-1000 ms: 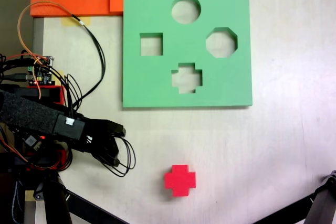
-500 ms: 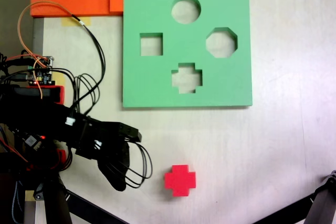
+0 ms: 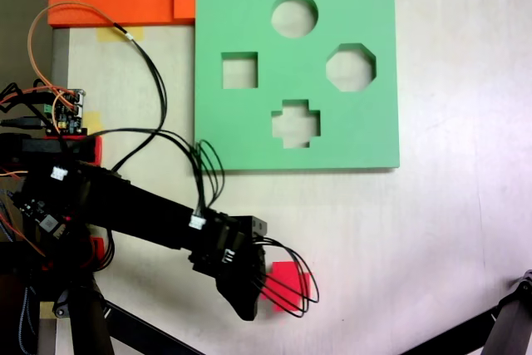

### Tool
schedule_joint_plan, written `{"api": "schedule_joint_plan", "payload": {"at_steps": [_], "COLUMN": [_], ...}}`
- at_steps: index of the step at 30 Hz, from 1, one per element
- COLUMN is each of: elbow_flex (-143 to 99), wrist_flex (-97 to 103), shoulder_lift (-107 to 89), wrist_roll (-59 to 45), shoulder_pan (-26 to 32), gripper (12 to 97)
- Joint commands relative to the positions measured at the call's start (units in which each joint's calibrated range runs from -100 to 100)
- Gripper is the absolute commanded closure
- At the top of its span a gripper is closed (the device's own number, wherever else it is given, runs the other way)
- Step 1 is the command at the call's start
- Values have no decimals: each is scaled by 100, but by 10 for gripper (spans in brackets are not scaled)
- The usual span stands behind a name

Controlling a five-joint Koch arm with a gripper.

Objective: Put the cross columnar block into the corresponding hole

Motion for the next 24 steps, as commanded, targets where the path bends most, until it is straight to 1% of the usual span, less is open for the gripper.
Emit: {"api": "schedule_joint_plan", "payload": {"at_steps": [1,13,24], "elbow_flex": [530,1178,1567], "wrist_flex": [-92,-44,-15], "shoulder_lift": [371,1711,2801], "wrist_roll": [-83,-171,-400], "shoulder_pan": [0,-10,-156], "gripper": [313,313,313]}}
